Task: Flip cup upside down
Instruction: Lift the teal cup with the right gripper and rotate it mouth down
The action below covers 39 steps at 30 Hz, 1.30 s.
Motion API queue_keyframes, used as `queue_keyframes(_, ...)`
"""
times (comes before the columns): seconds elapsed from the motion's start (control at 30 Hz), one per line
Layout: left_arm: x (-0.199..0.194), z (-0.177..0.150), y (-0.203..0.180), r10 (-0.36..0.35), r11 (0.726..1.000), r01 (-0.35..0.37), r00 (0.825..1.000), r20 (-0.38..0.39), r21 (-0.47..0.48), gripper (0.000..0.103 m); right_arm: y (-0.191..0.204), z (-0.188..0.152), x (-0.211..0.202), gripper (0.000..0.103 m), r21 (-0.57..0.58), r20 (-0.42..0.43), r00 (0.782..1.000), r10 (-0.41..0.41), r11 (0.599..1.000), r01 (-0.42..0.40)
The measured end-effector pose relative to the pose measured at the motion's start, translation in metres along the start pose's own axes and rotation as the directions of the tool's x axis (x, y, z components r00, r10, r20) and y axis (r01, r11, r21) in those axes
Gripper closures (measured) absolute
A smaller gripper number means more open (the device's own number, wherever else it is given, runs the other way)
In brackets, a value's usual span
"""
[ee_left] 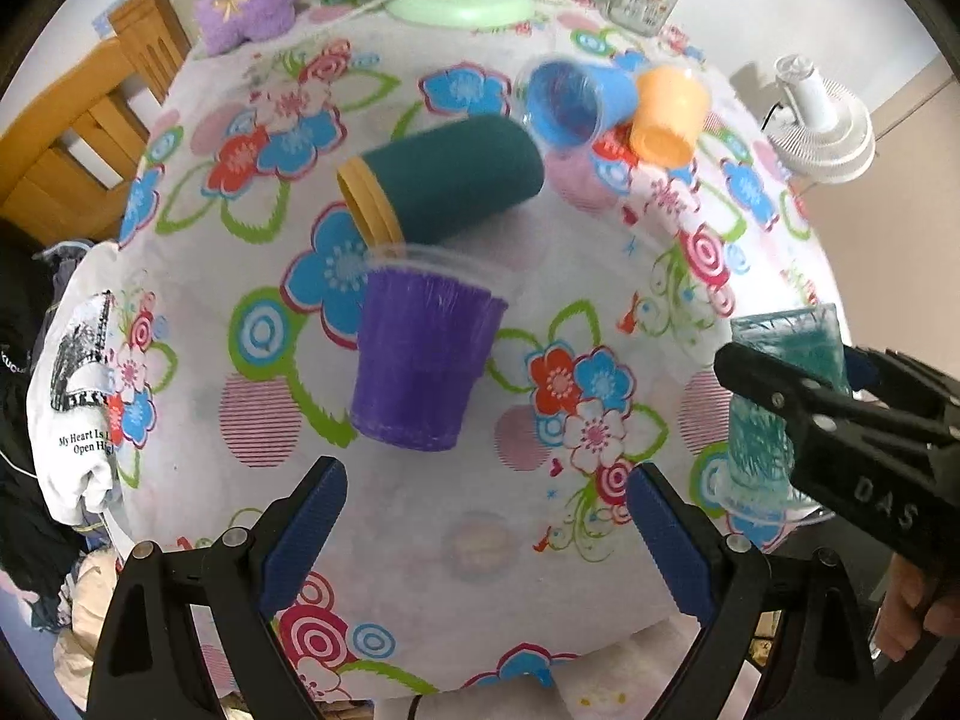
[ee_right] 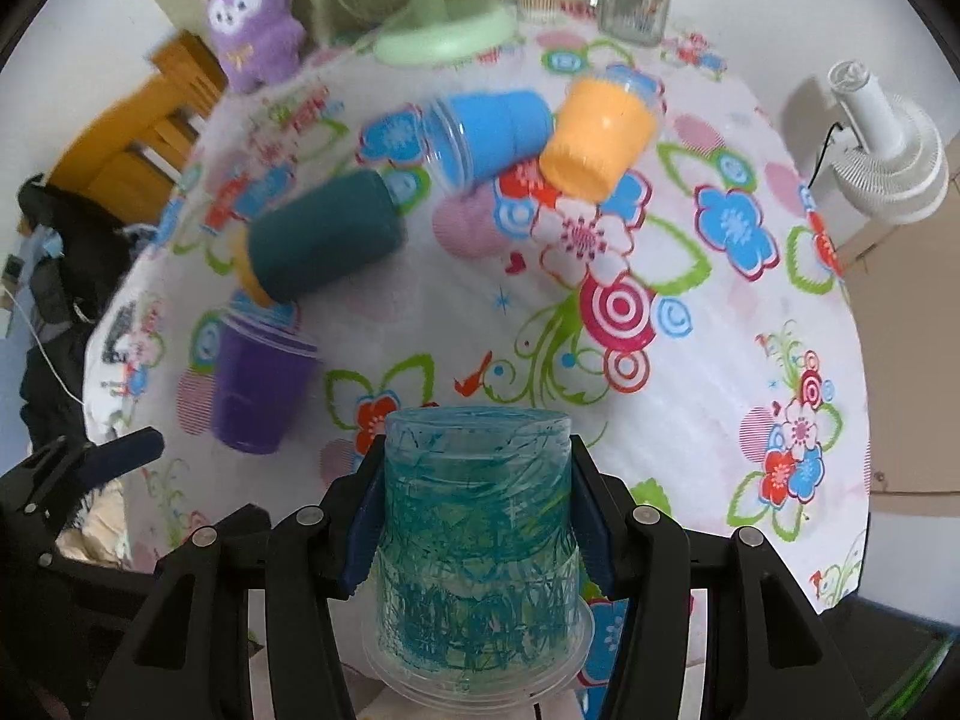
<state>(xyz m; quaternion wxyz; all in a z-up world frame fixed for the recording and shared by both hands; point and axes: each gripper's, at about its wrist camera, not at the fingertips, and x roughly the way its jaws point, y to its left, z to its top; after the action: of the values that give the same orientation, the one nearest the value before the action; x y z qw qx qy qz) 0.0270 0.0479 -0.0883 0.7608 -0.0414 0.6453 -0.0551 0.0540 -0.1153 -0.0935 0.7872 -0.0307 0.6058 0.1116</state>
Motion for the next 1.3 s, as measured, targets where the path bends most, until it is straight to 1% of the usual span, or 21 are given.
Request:
queue_keyframes(0.1, -0.011, -0.002, -0.003, 0.019, 1.0, -0.019, 0.999, 0.031, 0.005, 0.007, 0.008, 0.002, -0.014, 0.046, -0.009, 0.046, 0.999, 0.016, 1.0, -0.015)
queue_keyframes(0.23, -0.019, -0.007, -0.002, 0.012, 1.0, -0.011, 0.999, 0.053, -0.013, 0.007, 0.014, -0.004, -0.03, 0.046, -0.042, 0.133, 0.991, 0.016, 0.999, -0.011)
queue_keyframes(0.3, -0.021, -0.012, 0.0, 0.035, 0.999, -0.033, 0.997, 0.069, -0.03, 0.007, 0.014, -0.008, -0.034, 0.046, -0.054, 0.164, 0.986, 0.021, 0.998, -0.013)
queue_keyframes(0.37, -0.022, -0.018, 0.005, 0.037, 0.998, -0.032, 0.996, 0.081, -0.059, 0.007, 0.016, -0.013, -0.039, 0.046, -0.074, 0.207, 0.978, 0.032, 0.997, -0.017)
queue_keyframes(0.43, -0.018, -0.022, 0.008, 0.027, 0.997, -0.02, 0.996, 0.089, -0.079, 0.007, 0.017, -0.019, -0.041, 0.046, -0.102, 0.263, 0.964, 0.035, 0.995, -0.008)
queue_keyframes(0.5, -0.016, -0.026, 0.009, 0.04, 0.996, -0.032, 0.994, 0.098, -0.083, 0.007, 0.019, -0.025, -0.041, 0.046, -0.127, 0.304, 0.952, 0.035, 0.992, 0.004)
queue_keyframes(0.6, -0.012, -0.031, 0.01, 0.049, 0.995, -0.039, 0.991, 0.123, -0.09, 0.007, 0.019, -0.033, -0.041, 0.046, -0.148, 0.386, 0.921, 0.053, 0.989, 0.005)
queue_keyframes(0.7, -0.007, -0.035, 0.012, 0.043, 0.994, -0.027, 0.987, 0.153, -0.103, 0.007, 0.014, -0.043, -0.046, 0.046, -0.147, 0.504, 0.86, 0.077, 0.989, -0.002)
queue_keyframes(0.73, -0.005, -0.037, 0.013, 0.046, 0.994, -0.029, 0.986, 0.161, -0.109, 0.007, 0.012, -0.047, -0.049, 0.046, -0.15, 0.552, 0.829, 0.09, 0.989, -0.008)
queue_keyframes(0.77, -0.002, -0.037, 0.013, 0.049, 0.993, -0.029, 0.985, 0.167, -0.117, 0.007, 0.011, -0.05, -0.051, 0.046, -0.153, 0.587, 0.804, 0.101, 0.988, -0.012)
queue_keyframes(0.8, 0.001, -0.038, 0.013, 0.046, 0.992, -0.025, 0.984, 0.171, -0.122, 0.007, 0.01, -0.052, -0.053, 0.046, -0.156, 0.611, 0.785, 0.108, 0.988, -0.014)
queue_keyframes(0.83, 0.003, -0.039, 0.013, 0.041, 0.992, -0.02, 0.984, 0.174, -0.121, 0.007, 0.008, -0.055, -0.054, 0.046, -0.161, 0.649, 0.751, 0.119, 0.987, -0.017)
queue_keyframes(0.93, 0.01, -0.041, 0.008, 0.032, 0.994, -0.011, 0.982, 0.189, -0.112, 0.007, 0.005, -0.056, -0.049, 0.046, -0.167, 0.687, 0.713, 0.141, 0.985, -0.034)
queue_keyframes(1.0, 0.015, -0.042, 0.006, 0.034, 0.994, -0.014, 0.98, 0.195, -0.104, 0.007, 0.004, -0.056, -0.038, 0.046, -0.167, 0.701, 0.695, 0.159, 0.984, -0.056)
queue_keyframes(1.07, 0.019, -0.042, 0.004, 0.048, 0.995, -0.029, 0.978, 0.202, -0.094, 0.007, 0.005, -0.056, -0.028, 0.046, -0.169, 0.71, 0.685, 0.164, 0.984, -0.061)
queue_keyframes(1.13, 0.021, -0.043, 0.003, 0.068, 0.995, -0.052, 0.975, 0.21, -0.083, 0.007, 0.009, -0.056, -0.015, 0.046, -0.169, 0.72, 0.676, 0.156, 0.984, -0.047)
queue_keyframes(1.2, 0.024, -0.044, 0.004, 0.078, 0.995, -0.062, 0.973, 0.219, -0.079, 0.007, 0.012, -0.058, -0.005, 0.046, -0.166, 0.723, 0.675, 0.148, 0.985, -0.038)
queue_keyframes(1.3, 0.028, -0.042, 0.01, 0.081, 0.994, -0.064, 0.972, 0.218, -0.085, 0.007, 0.016, -0.058, 0.008, 0.046, -0.16, 0.717, 0.683, 0.141, 0.986, -0.035)
